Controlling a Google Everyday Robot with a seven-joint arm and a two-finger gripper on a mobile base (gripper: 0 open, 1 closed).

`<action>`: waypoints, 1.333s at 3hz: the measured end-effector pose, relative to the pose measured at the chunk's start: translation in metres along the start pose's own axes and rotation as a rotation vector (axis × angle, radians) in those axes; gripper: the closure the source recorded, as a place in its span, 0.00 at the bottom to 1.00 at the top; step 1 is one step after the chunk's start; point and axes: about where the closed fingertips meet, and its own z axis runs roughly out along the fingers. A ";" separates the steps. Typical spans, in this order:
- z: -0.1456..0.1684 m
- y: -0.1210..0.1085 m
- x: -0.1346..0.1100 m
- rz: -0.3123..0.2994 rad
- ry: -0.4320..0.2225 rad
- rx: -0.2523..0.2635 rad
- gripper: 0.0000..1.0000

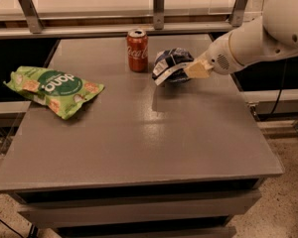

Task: Move blue chip bag near coke can

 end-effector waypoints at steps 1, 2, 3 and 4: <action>0.013 0.006 -0.010 -0.029 0.017 -0.001 0.59; 0.013 0.007 -0.011 -0.031 0.016 -0.003 0.36; 0.013 0.009 -0.012 -0.033 0.016 -0.004 0.13; 0.013 0.010 -0.013 -0.036 0.016 -0.005 0.00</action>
Offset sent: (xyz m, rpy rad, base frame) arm 0.0048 0.0146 -0.0020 -0.0245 -0.0036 0.0165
